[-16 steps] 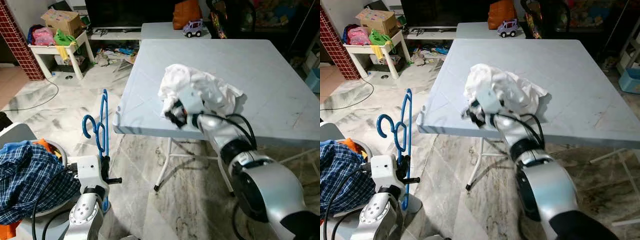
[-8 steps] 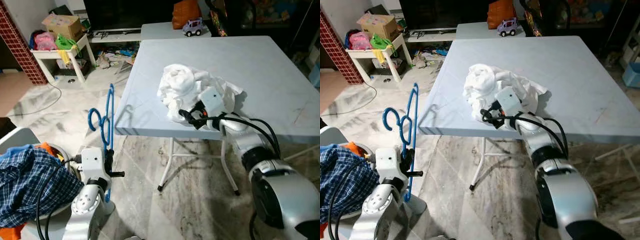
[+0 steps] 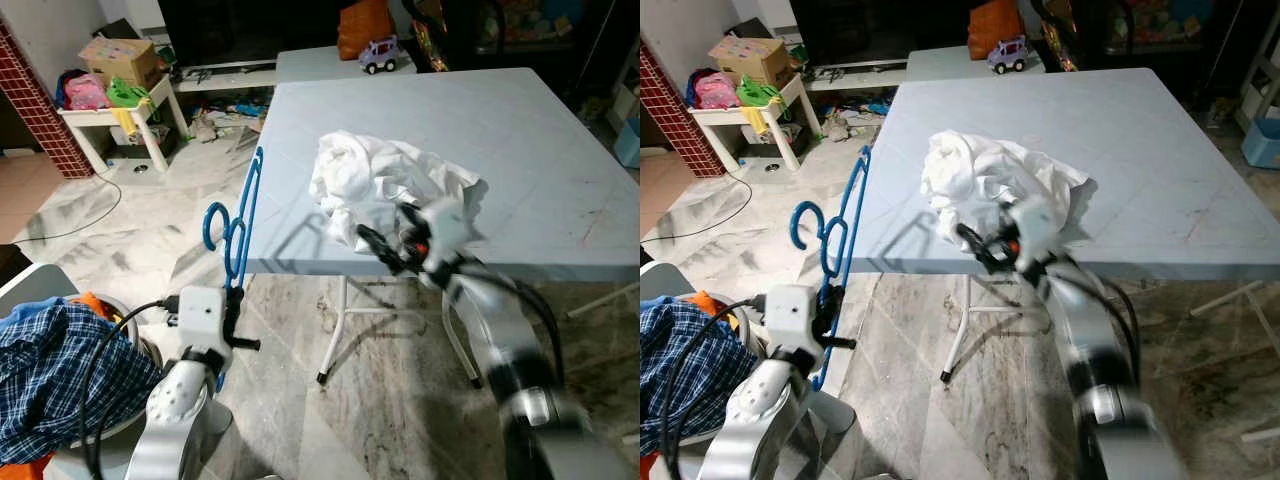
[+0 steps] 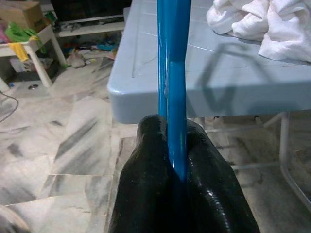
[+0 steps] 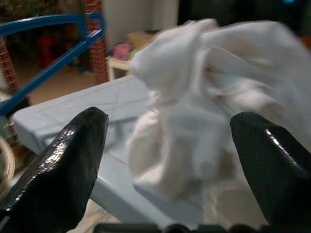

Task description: Hang hanger

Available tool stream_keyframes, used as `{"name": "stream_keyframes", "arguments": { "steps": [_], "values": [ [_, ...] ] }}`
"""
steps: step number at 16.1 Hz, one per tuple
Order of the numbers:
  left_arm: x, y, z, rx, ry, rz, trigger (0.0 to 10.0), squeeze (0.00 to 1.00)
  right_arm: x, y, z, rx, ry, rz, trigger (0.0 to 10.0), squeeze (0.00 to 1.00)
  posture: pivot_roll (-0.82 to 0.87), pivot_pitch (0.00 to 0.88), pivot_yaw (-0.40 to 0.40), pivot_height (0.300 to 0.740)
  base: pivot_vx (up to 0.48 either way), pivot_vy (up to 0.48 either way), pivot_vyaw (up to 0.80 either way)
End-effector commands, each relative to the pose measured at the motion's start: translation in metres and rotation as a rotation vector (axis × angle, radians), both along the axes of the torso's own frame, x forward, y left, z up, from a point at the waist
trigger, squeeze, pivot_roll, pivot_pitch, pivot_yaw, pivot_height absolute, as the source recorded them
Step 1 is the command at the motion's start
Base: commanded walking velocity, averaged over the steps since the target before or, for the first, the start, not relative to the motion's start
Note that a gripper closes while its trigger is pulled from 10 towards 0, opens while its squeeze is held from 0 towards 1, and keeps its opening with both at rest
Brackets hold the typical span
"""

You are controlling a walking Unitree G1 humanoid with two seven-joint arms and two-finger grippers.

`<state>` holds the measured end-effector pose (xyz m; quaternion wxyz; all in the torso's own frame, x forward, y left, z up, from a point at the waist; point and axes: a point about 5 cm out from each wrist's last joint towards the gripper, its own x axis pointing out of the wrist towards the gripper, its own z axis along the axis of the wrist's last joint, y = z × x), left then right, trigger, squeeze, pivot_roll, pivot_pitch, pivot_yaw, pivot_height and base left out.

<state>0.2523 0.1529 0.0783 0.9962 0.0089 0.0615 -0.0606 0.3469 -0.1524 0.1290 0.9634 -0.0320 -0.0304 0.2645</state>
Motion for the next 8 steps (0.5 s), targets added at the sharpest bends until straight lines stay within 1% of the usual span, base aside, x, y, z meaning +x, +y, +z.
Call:
{"name": "stream_keyframes", "arguments": {
  "steps": [1, 2, 3, 4, 6, 8],
  "values": [
    [-0.002, 0.005, 0.005, 0.019, -0.024, 0.016, 10.0, 0.0, -0.002, -0.006, 0.006, 0.034, -0.021, -0.053, 10.0, 0.0, -0.07, 0.0, 0.109, 0.74, 0.0, 0.0, 0.0],
    [-0.005, 0.009, 0.003, 0.035, -0.015, 0.039, 10.0, 0.0, -0.014, -0.017, 0.0, 0.037, -0.03, -0.143, 10.0, 0.0, -0.08, 0.0, 0.11, 0.74, 0.0, 0.0, 0.0],
    [-0.005, 0.01, 0.003, 0.026, -0.013, 0.034, 10.0, 0.0, -0.02, -0.025, -0.002, 0.048, -0.032, -0.222, 10.0, 0.0, -0.09, 0.0, 0.113, 0.74, 0.0, 0.0, 0.0],
    [-0.002, 0.009, 0.005, 0.017, -0.023, 0.033, 10.0, 0.0, -0.025, -0.034, -0.004, 0.05, -0.04, -0.337, 10.0, 0.0, -0.1, 0.0, 0.115, 0.74, 0.0, 0.0, 0.0],
    [0.003, 0.008, 0.01, 0.021, -0.038, 0.047, 10.0, 0.0, -0.031, -0.039, -0.006, 0.058, -0.04, -0.417, 10.0, 0.0, -0.11, 0.0, 0.121, 0.74, 0.0, 0.0, 0.0],
    [0.005, 0.007, 0.014, 0.016, -0.05, 0.047, 10.0, 0.0, -0.041, -0.042, -0.007, 0.037, -0.041, -0.472, 10.0, 0.0, -0.12, 0.0, 0.13, 0.74, 0.0, 0.0, 0.0]
  ]
}}
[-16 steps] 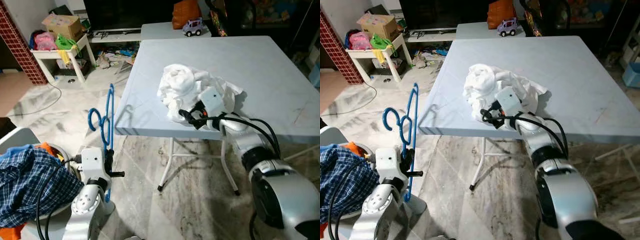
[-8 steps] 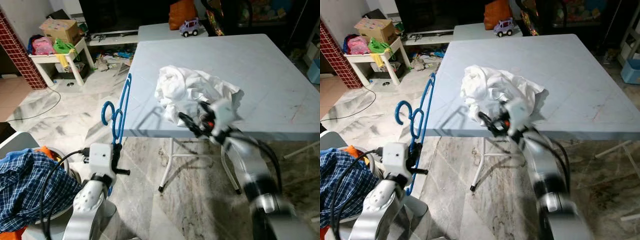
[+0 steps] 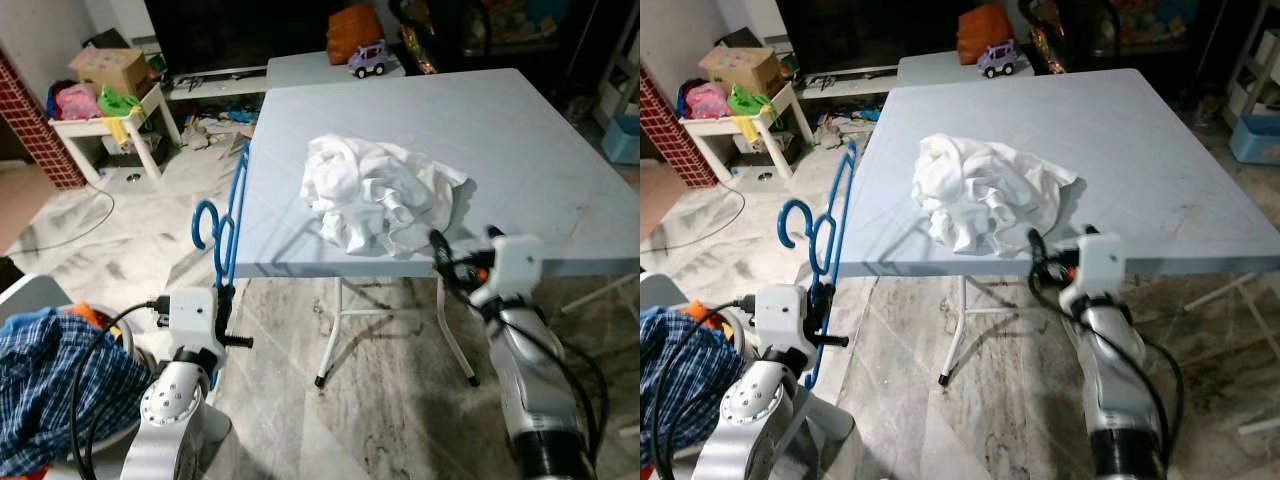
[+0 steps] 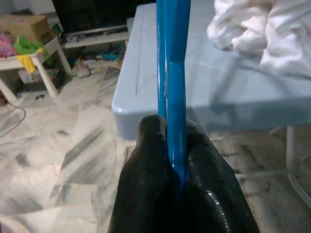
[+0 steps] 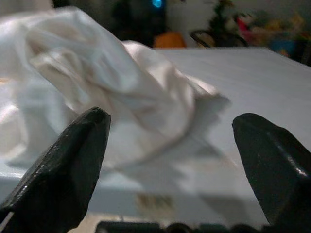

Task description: Hang hanger

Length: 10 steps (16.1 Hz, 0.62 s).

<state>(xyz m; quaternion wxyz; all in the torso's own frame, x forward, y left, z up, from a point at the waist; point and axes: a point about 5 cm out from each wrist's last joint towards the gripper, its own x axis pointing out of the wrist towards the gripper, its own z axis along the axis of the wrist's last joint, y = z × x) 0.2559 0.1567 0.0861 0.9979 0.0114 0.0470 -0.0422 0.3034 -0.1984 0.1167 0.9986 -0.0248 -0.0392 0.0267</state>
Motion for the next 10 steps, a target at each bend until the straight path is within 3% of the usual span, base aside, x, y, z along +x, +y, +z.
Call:
{"name": "stream_keyframes", "arguments": {
  "steps": [1, 4, 6, 10],
  "values": [
    [0.001, 0.001, 0.009, 0.024, -0.041, -0.004, 10.0, 0.0, -0.002, 0.0, 0.006, -0.009, -0.013, -0.027, 10.0, 0.0, -0.12, 0.0, 0.135, 0.74, 0.0, 0.0, 0.0],
    [-0.007, -0.004, 0.005, 0.036, -0.026, -0.04, 10.0, 0.0, -0.013, -0.008, -0.005, 0.009, 0.05, -0.077, 10.0, 0.0, -0.12, 0.0, 0.127, 0.74, 0.0, 0.0, 0.0],
    [-0.007, -0.005, 0.003, 0.047, -0.023, -0.038, 10.0, 0.0, -0.01, -0.003, -0.006, 0.04, 0.087, -0.065, 10.0, 0.0, -0.11, 0.0, 0.122, 0.74, 0.0, 0.0, 0.0],
    [-0.002, -0.005, 0.004, 0.048, -0.019, -0.024, 10.0, 0.0, -0.001, 0.006, -0.004, 0.01, 0.086, -0.038, 10.0, 0.0, -0.11, 0.0, 0.122, 0.74, 0.0, 0.0, 0.0]
  ]
}}
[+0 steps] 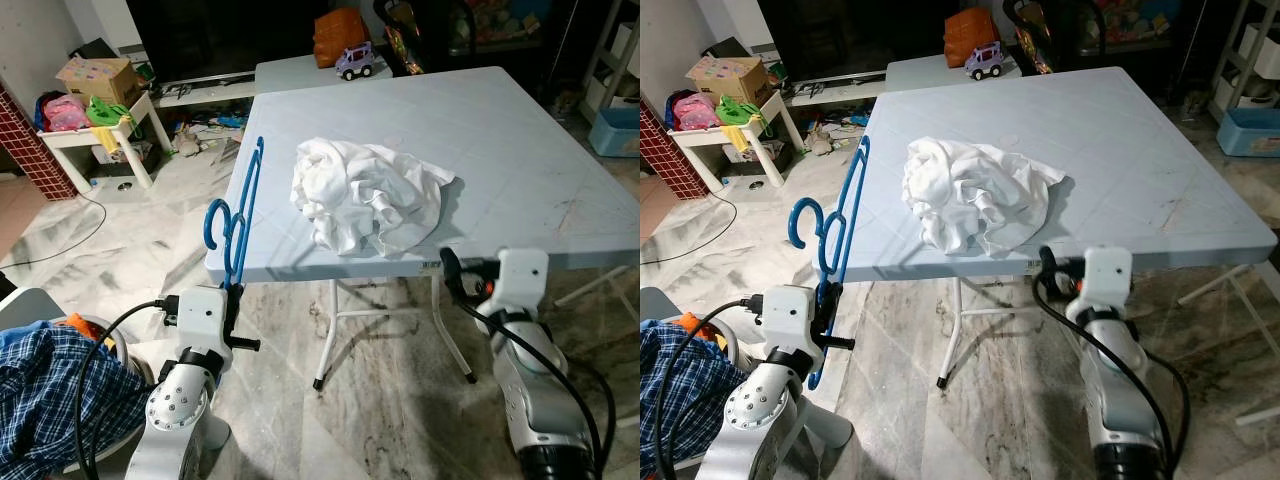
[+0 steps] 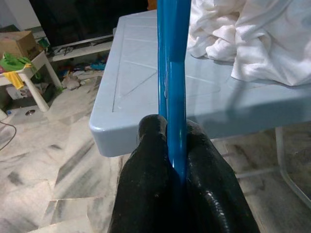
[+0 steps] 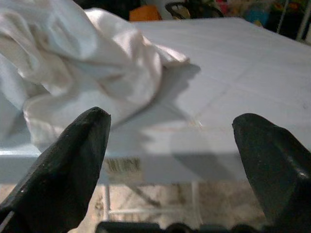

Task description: Hang hanger

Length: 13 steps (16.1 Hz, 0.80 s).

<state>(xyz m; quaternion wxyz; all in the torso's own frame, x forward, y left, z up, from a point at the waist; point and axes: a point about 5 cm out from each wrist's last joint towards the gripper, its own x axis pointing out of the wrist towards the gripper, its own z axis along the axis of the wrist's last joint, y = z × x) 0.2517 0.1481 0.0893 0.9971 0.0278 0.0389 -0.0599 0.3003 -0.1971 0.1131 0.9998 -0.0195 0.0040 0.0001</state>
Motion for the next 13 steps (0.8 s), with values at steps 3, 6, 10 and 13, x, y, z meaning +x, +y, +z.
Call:
{"name": "stream_keyframes", "arguments": {
  "steps": [3, 6, 10, 13],
  "values": [
    [0.0026, 0.0012, 0.0, 0.015, 0.003, 0.011, 10.0, 0.0, 0.0007, 0.0123, 0.0003, 0.021, 0.022, 0.062, 10.0, 0.0, -0.11, 0.0, 0.12, 0.74, -0.172, 0.0, 0.0],
    [0.0033, -0.0015, -0.0014, 0.012, 0.01, 0.002, 10.0, 0.0, 0.0008, 0.0116, -0.0028, -0.01, 0.044, 0.057, 10.0, 0.0, -0.12, 0.0, 0.119, 0.74, -0.266, 0.0, 0.0],
    [0.0042, -0.0035, -0.0023, 0.012, 0.014, -0.006, 10.0, 0.0, 0.0008, 0.0089, -0.0024, 0.005, 0.044, 0.051, 10.0, 0.0, -0.12, 0.0, 0.12, 0.74, -0.262, 0.0, 0.0],
    [0.0044, -0.0041, -0.0027, 0.011, 0.015, -0.008, 10.0, 0.0, 0.001, 0.0094, -0.0024, 0.0, 0.046, 0.051, 10.0, 0.0, -0.12, 0.0, 0.119, 0.74, -0.265, 0.0, 0.0]
  ]
}}
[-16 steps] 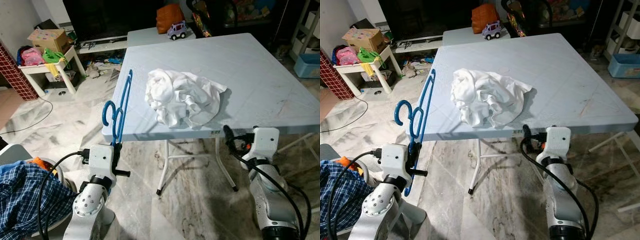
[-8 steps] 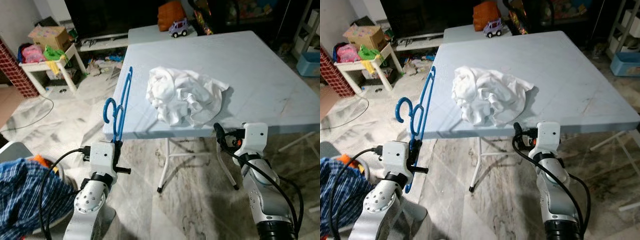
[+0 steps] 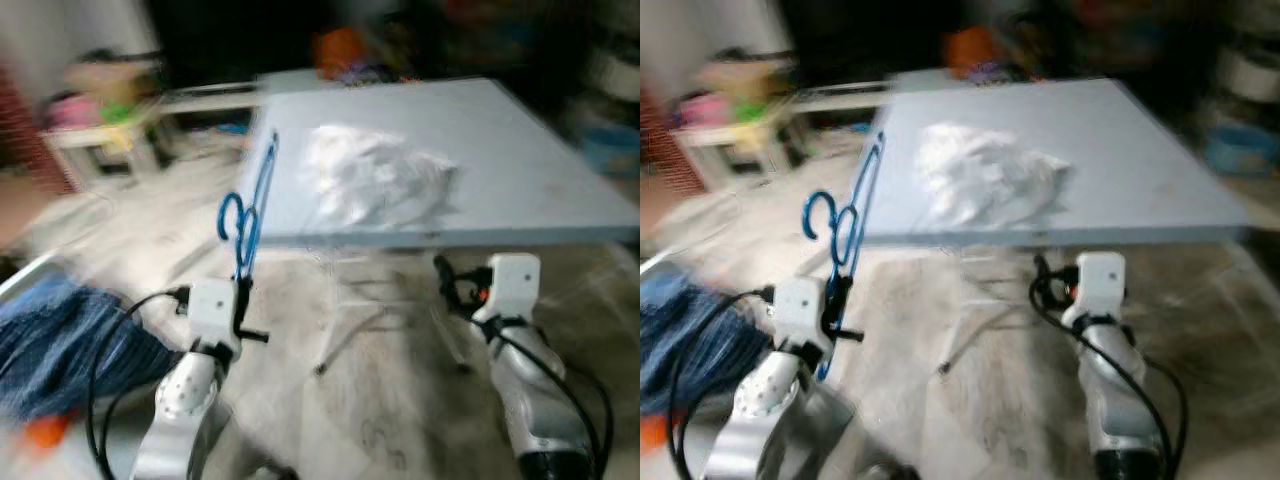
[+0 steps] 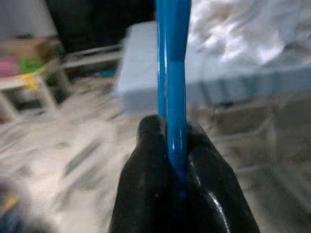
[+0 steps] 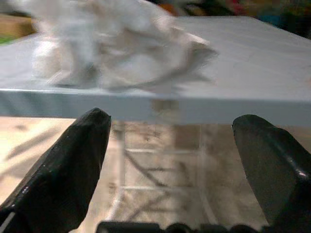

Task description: Hang hanger

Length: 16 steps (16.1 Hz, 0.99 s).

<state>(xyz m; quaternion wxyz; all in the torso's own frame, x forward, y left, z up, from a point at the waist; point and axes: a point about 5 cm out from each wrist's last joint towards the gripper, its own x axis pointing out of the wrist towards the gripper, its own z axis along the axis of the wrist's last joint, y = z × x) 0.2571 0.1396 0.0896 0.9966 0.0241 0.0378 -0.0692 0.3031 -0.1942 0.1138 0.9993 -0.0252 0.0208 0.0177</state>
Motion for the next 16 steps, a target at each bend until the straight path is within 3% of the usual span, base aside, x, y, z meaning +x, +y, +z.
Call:
{"name": "stream_keyframes", "arguments": {
  "steps": [1, 10, 12, 13, 14, 16],
  "values": [
    [-0.001, 0.004, -0.003, 0.018, 0.016, 0.01, 10.0, 0.0, -0.002, 0.007, -0.003, 0.011, 0.013, 0.017, 10.0, 0.0, -0.12, 0.0, 0.119, 0.74, -0.244, 0.0, 0.0],
    [-0.001, 0.002, -0.007, 0.015, 0.039, -0.01, 10.0, 0.0, 0.0, 0.006, -0.003, -0.006, 0.017, 0.023, 10.0, 0.0, -0.12, 0.0, 0.11, 0.74, 0.0, 0.0, 0.0],
    [-0.002, -0.001, -0.011, -0.059, 0.103, -0.15, 10.0, 0.0, 0.004, 0.008, 0.002, -0.119, -0.002, 0.113, 10.0, 0.0, -0.12, 0.0, 0.11, 0.74, 0.0, 0.0, 0.0],
    [-0.002, 0.001, -0.014, -0.074, 0.144, -0.197, 10.0, 0.0, 0.006, 0.006, 0.003, -0.129, 0.005, 0.165, 10.0, 0.0, -0.12, 0.0, 0.11, 0.74, 0.0, 0.0, 0.0],
    [-0.003, 0.002, -0.016, -0.061, 0.16, -0.249, 10.0, 0.0, 0.006, 0.003, 0.004, -0.147, 0.007, 0.214, 10.0, 0.0, -0.12, 0.0, 0.109, 0.74, 0.0, 0.0, 0.0],
    [-0.01, 0.006, -0.024, -0.037, 0.24, -0.436, 10.0, 0.0, 0.007, -0.013, 0.014, -0.294, 0.007, 0.432, 10.0, 0.0, -0.12, 0.0, 0.111, 0.74, 0.0, 0.0, 0.0]
  ]
}}
